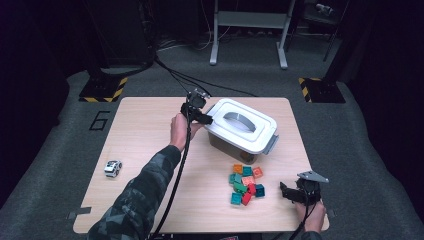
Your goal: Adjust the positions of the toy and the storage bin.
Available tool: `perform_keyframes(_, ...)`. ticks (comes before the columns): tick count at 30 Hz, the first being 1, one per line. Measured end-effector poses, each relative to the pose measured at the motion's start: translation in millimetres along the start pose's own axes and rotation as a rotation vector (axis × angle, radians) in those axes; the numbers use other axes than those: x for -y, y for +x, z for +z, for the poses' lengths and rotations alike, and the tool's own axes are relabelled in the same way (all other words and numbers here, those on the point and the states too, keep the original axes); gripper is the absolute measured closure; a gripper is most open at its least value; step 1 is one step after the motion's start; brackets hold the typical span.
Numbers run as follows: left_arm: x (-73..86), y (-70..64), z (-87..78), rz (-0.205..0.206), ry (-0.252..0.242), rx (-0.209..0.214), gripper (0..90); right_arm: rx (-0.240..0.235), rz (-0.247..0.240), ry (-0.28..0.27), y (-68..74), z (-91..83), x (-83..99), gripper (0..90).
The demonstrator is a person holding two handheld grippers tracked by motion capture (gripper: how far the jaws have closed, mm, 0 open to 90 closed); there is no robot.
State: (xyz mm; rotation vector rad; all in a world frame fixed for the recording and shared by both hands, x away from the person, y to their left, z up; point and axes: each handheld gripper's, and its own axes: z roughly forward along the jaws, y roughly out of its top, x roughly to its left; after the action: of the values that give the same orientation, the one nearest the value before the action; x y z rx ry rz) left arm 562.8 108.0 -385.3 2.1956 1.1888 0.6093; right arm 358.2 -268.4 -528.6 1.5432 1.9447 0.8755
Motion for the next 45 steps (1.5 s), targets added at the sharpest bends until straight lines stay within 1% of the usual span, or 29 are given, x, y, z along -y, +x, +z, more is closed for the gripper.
perform_keyframes(3, 0.1, 0.1, -1.3, 0.007, 0.009, -0.012, 28.3, 0.0, 0.0, 0.0, 0.0, 0.0, 0.0, 15.2)
perform_keyframes(5, 0.7, 1.7, -1.8, -0.004, 0.017, -0.012, 28.4, 0.001, 0.001, 0.0, 0.3, -0.2, 0.1, 15.2)
perform_keyframes(9, 0.4, 2.5, -0.7, -0.002, 0.003, -0.008, 28.3, 0.001, 0.0, 0.0, 0.1, -0.1, 0.1, 15.2)
perform_keyframes(11, 0.7, 3.0, -0.2, -0.009, -0.008, 0.006, 29.0, -0.006, 0.003, 0.0, -0.5, -0.1, 0.0, 15.3)
perform_keyframes(14, 1.0, 4.7, 0.0, -0.013, -0.008, 0.019, 29.9, -0.012, 0.002, 0.002, -1.1, -0.3, -0.4, 14.9)
perform_keyframes(15, 1.1, 5.4, 0.3, -0.015, -0.01, 0.024, 30.5, -0.018, 0.02, 0.009, -1.9, -0.9, -1.3, 14.9)
perform_keyframes(16, 1.3, 6.1, 0.2, -0.013, -0.01, 0.029, 31.0, -0.056, 0.063, 0.012, -7.2, -1.6, -4.9, 15.1)
perform_keyframes(18, 1.5, 6.2, 0.6, -0.014, -0.016, 0.034, 31.8, -0.069, 0.099, -0.004, -10.2, -6.0, -16.0, 15.5)
perform_keyframes(19, 1.4, 6.4, 0.6, -0.016, -0.015, 0.036, 31.8, -0.091, 0.133, -0.03, -8.4, -10.9, -25.0, 16.6)
perform_keyframes(20, 1.6, 6.6, 1.0, -0.02, -0.018, 0.039, 31.8, -0.1, 0.14, -0.051, -6.3, -16.8, -36.3, 17.3)
perform_keyframes(21, 1.8, 6.5, 1.3, -0.024, -0.021, 0.041, 32.0, -0.125, 0.148, -0.069, -3.9, -22.2, -49.1, 18.2)
perform_keyframes(22, 2.0, 6.4, 1.7, -0.03, -0.024, 0.042, 32.0, -0.138, 0.16, -0.084, -1.1, -27.3, -62.2, 19.4)
perform_keyframes(23, 2.0, 6.4, 1.7, -0.03, -0.024, 0.042, 32.0, -0.138, 0.16, -0.084, -1.1, -27.3, -62.2, 19.4)
perform_keyframes(24, 2.0, 6.0, 2.0, -0.034, -0.027, 0.043, 32.0, -0.148, 0.169, -0.093, 1.7, -31.0, -75.6, 20.5)
perform_keyframes(25, 2.0, 5.6, 2.2, -0.033, -0.029, 0.043, 32.2, -0.195, 0.188, -0.11, 6.1, -34.4, -100.2, 22.8)
perform_keyframes(26, 1.8, 4.7, 2.1, -0.031, -0.029, 0.039, 32.2, -0.195, 0.188, -0.11, 6.1, -34.4, -100.2, 22.8)
perform_keyframes(27, 1.5, 3.7, 2.3, -0.031, -0.032, 0.041, 32.4, -0.231, 0.2, -0.115, 13.2, -33.1, -124.3, 24.7)
perform_keyframes(29, 1.3, 2.9, 2.7, -0.027, -0.037, 0.038, 32.4, -0.222, 0.203, -0.095, 20.0, -28.6, -139.3, 26.6)
perform_keyframes(30, 1.3, 2.8, 3.1, -0.03, -0.04, 0.042, 32.4, -0.237, 0.204, -0.079, 23.6, -24.7, -146.1, 27.8)
perform_keyframes(31, 1.3, 2.8, 3.1, -0.03, -0.04, 0.042, 32.4, -0.237, 0.204, -0.079, 23.6, -24.7, -146.1, 27.8)
perform_keyframes(32, 1.3, 2.6, 3.2, -0.03, -0.04, 0.042, 32.4, -0.222, 0.208, -0.042, 31.5, -17.0, -156.6, 30.6)
perform_keyframes(33, 1.3, 2.4, 3.2, -0.029, -0.041, 0.043, 32.6, -0.233, 0.212, -0.031, 34.1, -13.1, -160.1, 31.5)
perform_keyframes(35, 1.4, 2.5, 3.1, -0.03, -0.04, 0.046, 32.8, -0.236, 0.221, -0.018, 37.0, -9.8, -163.1, 33.2)
perform_keyframes(36, 1.5, 2.7, 3.0, -0.029, -0.039, 0.05, 33.2, -0.225, 0.22, 0.022, 42.5, -3.2, -168.0, 35.9)
perform_keyframes(37, 1.7, 3.2, 2.9, -0.032, -0.038, 0.059, 33.3, -0.211, 0.212, 0.032, 44.9, -0.1, -169.6, 36.0)
perform_keyframes(40, 2.3, 3.5, 2.6, -0.031, -0.039, 0.069, 34.1, -0.207, 0.224, 0.035, 47.3, 3.3, -173.0, 37.7)
perform_keyframes(42, 2.2, 4.1, 1.9, -0.023, -0.033, 0.081, 36.2, -0.147, 0.198, 0.04, 49.5, 7.5, -177.9, 37.4)
perform_keyframes(44, 3.2, 4.2, 1.6, -0.018, -0.04, 0.091, 36.6, -0.145, 0.208, 0.05, 48.9, 8.8, -179.4, 37.6)
perform_keyframes(45, 3.6, 5.1, 0.9, -0.018, -0.032, 0.101, 38.2, -0.138, 0.224, 0.064, 48.4, 11.6, -181.5, 37.7)
